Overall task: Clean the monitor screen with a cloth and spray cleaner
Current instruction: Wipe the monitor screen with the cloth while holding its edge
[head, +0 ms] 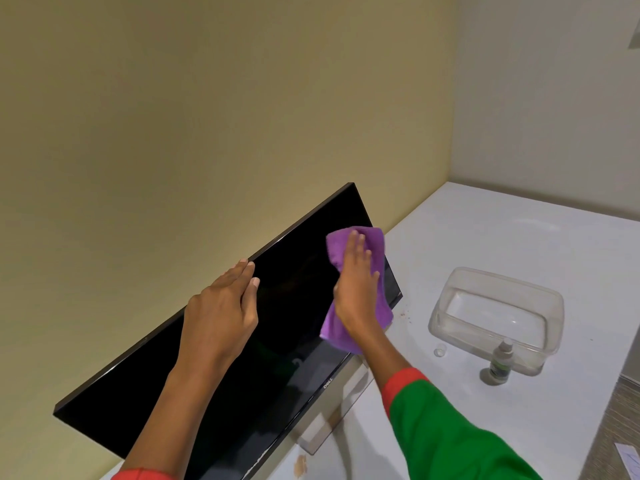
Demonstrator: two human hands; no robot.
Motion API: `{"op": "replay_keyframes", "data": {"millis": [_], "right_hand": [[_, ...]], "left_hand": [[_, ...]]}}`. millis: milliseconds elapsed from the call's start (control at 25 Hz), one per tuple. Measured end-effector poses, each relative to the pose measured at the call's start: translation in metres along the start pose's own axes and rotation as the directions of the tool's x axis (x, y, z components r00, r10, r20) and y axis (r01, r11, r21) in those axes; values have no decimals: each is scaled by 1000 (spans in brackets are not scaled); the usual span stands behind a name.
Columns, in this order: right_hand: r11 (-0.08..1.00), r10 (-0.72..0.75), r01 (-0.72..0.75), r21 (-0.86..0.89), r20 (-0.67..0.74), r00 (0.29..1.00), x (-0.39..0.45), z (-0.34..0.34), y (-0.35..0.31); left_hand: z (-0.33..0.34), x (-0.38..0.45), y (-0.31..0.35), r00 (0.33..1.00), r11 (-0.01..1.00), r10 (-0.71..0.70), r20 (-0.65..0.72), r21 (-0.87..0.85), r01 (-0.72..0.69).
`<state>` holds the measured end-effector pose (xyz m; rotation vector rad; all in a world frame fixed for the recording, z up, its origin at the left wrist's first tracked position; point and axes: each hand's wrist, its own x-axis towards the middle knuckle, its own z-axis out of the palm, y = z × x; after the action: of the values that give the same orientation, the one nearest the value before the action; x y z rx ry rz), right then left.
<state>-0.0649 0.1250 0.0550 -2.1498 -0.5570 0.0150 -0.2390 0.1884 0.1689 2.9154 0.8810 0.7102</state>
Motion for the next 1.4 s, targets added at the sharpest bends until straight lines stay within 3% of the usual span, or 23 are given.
{"op": "replay_keyframes", "data": {"millis": [80, 200, 280, 360, 560, 800, 920, 1040, 1120, 1240, 1400], "right_hand": [[966, 211, -214, 144, 40, 977, 10, -3, 28], [818, 510, -537, 207, 170, 843, 1, 1, 63], [761, 568, -603, 237, 205, 797, 2, 1, 58], [741, 566, -602, 297, 207, 798, 14, -5, 36], [818, 389, -428, 385, 179, 904, 49, -30, -30], [939, 150, -166, 303, 74, 986, 57, -47, -68], [956, 98, -109, 272, 51, 994, 50, -48, -61], [967, 21, -27, 254, 25, 999, 34, -39, -61], [977, -64, 57, 205, 24, 998, 11, -23, -69], [973, -206, 204, 108, 7, 979, -36, 5, -80], [901, -434, 434, -8, -3, 901, -92, 31, -88]], "left_hand": [[0, 0, -1, 1000, 1000, 6, 0, -4, -6], [1, -1, -1, 999, 999, 28, -17, -20, -29], [2, -2, -3, 999, 999, 39, -26, -22, -40], [3, 0, -4, 999, 999, 27, -20, -25, -28], [4, 0, -5, 1000, 999, -1, -17, -42, 1], [-2, -9, -9, 999, 997, -31, 36, -72, 33], [-18, -26, -32, 972, 976, -204, -120, -96, 193], [-37, -55, -62, 867, 916, -394, -305, -211, 342], [-44, -74, -75, 827, 882, -467, -312, -227, 413], [-42, -91, -75, 824, 876, -482, -298, -177, 449], [-41, -106, -77, 800, 851, -526, -289, -190, 490]]}}
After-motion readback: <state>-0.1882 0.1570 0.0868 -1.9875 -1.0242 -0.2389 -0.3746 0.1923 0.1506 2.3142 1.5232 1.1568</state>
